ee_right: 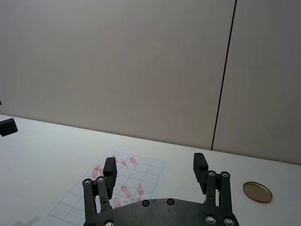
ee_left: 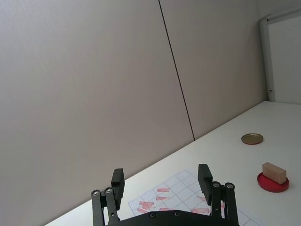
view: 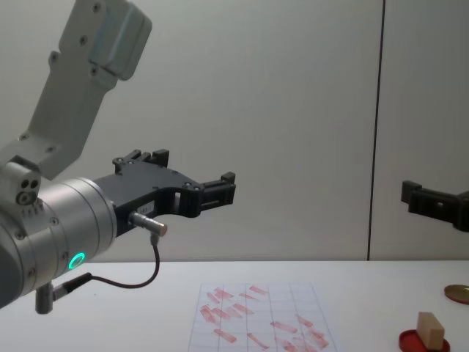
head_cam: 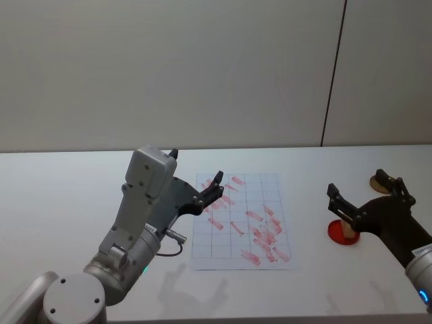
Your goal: Use the one hand to pick up the stamp and affix it onto the A4 paper.
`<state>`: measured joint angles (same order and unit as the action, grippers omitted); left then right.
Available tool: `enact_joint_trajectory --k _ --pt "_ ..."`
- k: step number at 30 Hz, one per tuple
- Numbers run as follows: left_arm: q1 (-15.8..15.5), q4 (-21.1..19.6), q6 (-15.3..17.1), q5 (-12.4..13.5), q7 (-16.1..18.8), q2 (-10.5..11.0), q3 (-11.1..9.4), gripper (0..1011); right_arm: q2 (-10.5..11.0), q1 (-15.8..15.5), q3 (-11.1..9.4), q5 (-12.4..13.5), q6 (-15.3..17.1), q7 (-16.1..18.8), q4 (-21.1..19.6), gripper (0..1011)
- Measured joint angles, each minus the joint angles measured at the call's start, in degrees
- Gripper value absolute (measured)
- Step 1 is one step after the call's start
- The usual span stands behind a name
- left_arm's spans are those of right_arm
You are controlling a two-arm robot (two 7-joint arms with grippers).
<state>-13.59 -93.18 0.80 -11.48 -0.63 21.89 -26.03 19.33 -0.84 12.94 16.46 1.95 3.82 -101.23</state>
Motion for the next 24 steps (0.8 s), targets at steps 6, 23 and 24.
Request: enact_joint_trajectory --k 6,23,24 --pt "0.0 0.0 0.0 0.0 0.0 0.0 0.0 993 0.0 0.0 0.0 0.0 0.0 0.0 0.0 1001" --pt "0.0 0.0 0.0 0.0 0.0 0.0 0.0 993 0.0 0.0 0.0 0.0 0.0 0.0 0.0 1001" --pt "0.0 0.0 0.0 0.0 0.0 0.0 0.0 993 0.0 0.0 0.0 0.0 0.0 0.0 0.0 1001"
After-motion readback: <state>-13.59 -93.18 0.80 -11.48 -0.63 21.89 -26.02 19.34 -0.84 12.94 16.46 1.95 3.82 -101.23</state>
